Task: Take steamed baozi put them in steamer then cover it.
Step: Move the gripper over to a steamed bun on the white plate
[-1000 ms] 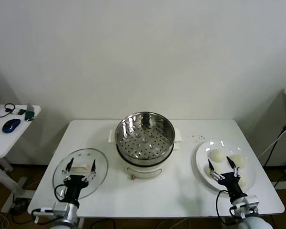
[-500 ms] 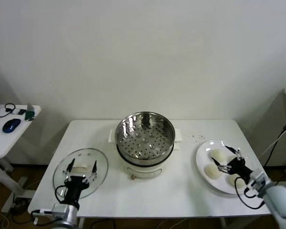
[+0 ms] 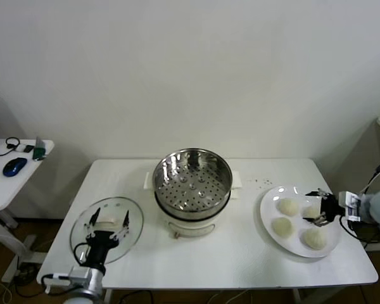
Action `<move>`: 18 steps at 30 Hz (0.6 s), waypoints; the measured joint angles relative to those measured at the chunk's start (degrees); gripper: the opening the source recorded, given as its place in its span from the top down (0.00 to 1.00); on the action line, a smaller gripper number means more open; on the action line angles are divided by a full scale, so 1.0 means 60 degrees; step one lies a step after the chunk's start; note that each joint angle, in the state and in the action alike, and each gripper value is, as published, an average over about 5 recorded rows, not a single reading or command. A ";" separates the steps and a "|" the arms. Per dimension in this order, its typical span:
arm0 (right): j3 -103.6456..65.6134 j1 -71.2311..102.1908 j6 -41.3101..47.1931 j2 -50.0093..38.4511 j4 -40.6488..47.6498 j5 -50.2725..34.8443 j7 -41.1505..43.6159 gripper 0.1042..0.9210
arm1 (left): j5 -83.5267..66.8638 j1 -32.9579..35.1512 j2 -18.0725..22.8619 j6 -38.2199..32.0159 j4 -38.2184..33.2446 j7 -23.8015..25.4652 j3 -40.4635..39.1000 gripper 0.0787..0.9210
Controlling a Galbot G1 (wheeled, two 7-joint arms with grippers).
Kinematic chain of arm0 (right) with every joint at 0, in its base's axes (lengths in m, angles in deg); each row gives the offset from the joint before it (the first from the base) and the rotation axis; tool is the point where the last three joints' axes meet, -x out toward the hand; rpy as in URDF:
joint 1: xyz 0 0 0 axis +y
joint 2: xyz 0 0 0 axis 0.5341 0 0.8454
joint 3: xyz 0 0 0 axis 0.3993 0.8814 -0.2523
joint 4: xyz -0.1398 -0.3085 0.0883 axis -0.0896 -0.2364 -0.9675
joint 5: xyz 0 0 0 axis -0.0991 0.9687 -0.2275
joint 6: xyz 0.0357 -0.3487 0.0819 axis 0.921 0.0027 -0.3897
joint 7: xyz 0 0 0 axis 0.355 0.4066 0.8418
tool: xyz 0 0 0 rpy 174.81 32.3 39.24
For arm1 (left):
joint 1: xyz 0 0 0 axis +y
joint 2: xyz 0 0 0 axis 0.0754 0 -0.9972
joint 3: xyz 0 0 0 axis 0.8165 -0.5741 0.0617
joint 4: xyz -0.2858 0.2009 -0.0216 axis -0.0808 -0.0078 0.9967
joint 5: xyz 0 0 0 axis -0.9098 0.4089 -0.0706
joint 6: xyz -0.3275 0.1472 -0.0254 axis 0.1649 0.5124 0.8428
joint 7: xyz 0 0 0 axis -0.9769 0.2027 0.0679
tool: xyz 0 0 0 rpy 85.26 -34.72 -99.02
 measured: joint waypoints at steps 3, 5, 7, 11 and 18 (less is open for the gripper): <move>0.1329 -0.1269 -0.0092 0.0179 0.0675 0.0179 0.0396 0.12 | -0.0004 -0.0069 -0.0021 0.0063 0.0000 -0.0023 0.0013 0.12; 0.2136 -0.2014 -0.0152 0.0343 0.1113 0.0288 0.0602 0.12 | -0.0005 -0.0118 -0.0022 0.0107 -0.0001 -0.0042 0.0023 0.12; 0.2850 -0.2672 -0.0210 0.0537 0.1548 0.0387 0.0765 0.12 | -0.0007 -0.0162 -0.0019 0.0150 -0.0002 -0.0056 0.0023 0.12; 0.3963 -0.3660 -0.0319 0.0991 0.2377 0.0551 0.1001 0.12 | -0.0014 -0.0232 -0.0024 0.0212 0.0000 -0.0068 0.0014 0.12; 0.5100 -0.4653 -0.0495 0.1827 0.3624 0.0727 0.1239 0.12 | -0.0038 -0.0317 -0.0110 0.0270 0.0087 -0.0109 0.0048 0.12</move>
